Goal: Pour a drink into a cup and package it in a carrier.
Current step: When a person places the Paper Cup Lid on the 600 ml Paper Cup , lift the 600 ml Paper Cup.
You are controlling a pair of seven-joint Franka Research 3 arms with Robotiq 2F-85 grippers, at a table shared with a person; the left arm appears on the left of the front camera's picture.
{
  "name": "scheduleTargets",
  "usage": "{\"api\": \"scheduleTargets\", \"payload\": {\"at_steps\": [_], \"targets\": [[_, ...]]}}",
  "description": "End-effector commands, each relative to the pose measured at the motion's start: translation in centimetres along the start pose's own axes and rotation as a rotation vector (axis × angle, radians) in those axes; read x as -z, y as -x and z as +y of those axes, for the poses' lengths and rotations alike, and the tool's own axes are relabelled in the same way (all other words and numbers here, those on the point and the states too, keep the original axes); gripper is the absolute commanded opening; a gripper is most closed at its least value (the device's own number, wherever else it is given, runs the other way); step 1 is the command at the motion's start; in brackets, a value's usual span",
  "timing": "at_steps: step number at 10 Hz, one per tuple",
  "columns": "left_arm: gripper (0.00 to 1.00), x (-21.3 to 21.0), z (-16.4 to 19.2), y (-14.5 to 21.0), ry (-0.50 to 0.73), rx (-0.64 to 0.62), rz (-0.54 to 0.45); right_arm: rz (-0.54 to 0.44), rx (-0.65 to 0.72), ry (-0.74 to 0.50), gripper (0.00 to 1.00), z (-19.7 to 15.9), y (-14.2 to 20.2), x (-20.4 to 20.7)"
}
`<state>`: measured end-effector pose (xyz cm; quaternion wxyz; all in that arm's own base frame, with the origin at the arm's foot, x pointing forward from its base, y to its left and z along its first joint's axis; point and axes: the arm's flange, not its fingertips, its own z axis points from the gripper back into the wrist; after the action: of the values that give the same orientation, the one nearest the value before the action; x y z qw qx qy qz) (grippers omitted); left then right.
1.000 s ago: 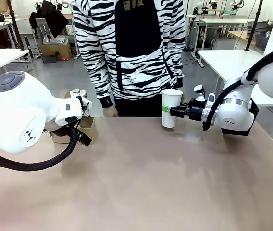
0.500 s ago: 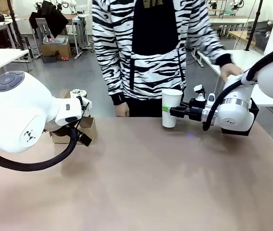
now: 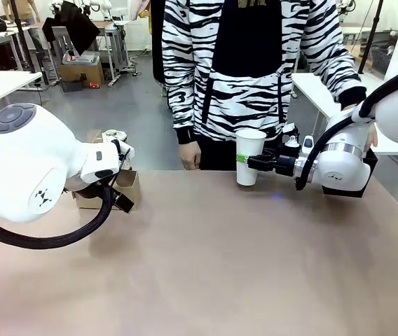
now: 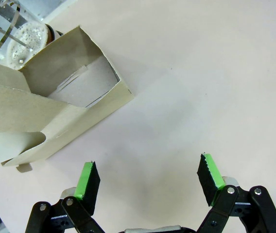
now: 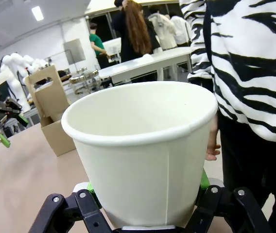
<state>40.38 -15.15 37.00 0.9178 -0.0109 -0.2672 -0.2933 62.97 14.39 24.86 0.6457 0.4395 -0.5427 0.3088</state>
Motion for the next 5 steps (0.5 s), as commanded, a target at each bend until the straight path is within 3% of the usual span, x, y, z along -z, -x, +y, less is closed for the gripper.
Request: {"api": "scheduleTargets", "payload": {"at_steps": [1,5], "targets": [[1.0,-0.05,-0.02,0.0,0.002,0.0,-0.002,-0.003,0.01,-0.001,0.81,0.18,-0.46,0.06],[1.0,-0.05,-0.02,0.0,0.002,0.0,-0.002,-0.003,0.01,-0.001,0.81,0.18,-0.46,0.06]]}}
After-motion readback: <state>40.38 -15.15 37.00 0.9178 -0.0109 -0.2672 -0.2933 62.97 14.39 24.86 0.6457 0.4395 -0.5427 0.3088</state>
